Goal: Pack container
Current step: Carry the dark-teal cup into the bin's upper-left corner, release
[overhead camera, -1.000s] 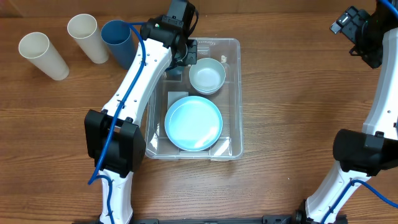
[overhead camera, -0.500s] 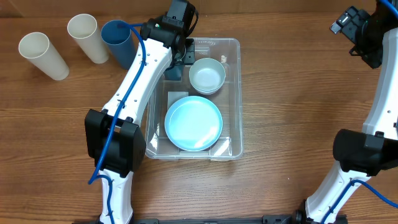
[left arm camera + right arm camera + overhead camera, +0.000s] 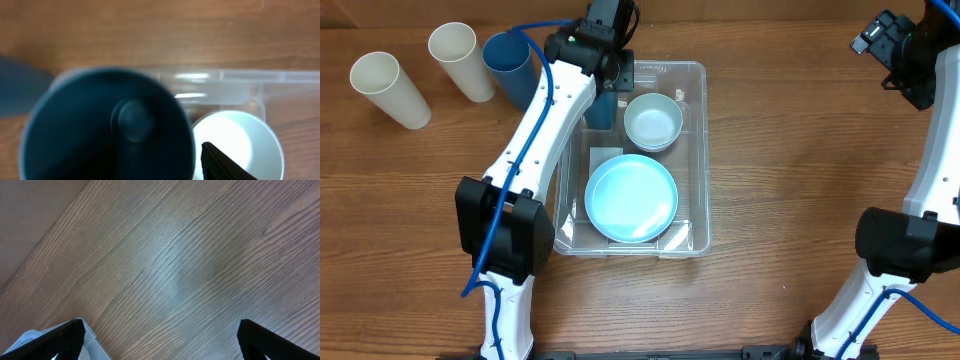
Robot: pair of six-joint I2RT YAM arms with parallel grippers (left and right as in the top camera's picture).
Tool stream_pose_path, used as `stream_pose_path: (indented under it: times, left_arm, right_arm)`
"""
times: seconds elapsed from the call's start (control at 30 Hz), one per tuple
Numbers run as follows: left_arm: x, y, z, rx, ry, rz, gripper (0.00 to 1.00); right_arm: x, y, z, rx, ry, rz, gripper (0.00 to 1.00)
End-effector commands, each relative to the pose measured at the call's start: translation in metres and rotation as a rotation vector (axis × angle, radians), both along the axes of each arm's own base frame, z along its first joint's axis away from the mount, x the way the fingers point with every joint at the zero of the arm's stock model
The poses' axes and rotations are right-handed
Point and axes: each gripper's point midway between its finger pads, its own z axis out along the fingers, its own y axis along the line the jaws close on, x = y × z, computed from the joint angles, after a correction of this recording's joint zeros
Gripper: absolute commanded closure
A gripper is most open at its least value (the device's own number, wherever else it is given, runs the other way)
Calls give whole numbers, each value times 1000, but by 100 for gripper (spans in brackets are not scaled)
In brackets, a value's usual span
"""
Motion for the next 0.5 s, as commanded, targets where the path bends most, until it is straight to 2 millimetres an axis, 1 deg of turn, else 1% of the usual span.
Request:
stream_pose_path:
  times: [0.0,0.07,0.13,0.17,0.2,0.27,0.3,0.4,0.47]
  left_arm:
    - [21,2,38,7,-116,-26,46]
    - [27,-1,61,4,-172,-47,46]
    - [26,0,79,1,-198,-52,46]
    - [25,2,84,1,-201,-48,46]
    - [24,11,91,11,-207,-20,45]
    - [22,32,97,43,-203,42,43]
    - [23,40,98,47,-200,55,40]
    - [26,69,94,53,-179,113,37]
    - [29,84,93,54,-177,139,37]
  right_arm:
    - [-1,0,13,-14,-39,-5,0]
    - [-1,0,13,-14,-39,-5,0]
    - [-1,0,13,-14,-39,-5,0]
    - [-1,0,13,-14,-39,-5,0]
    - [-1,0,13,-14,-39,-5,0]
    - [-1,0,13,-14,-39,-5,0]
    - [-1,0,13,-14,-39,-5,0]
    - [-1,0,13,-14,-39,-5,0]
    - [-1,0,13,-14,-39,-5,0]
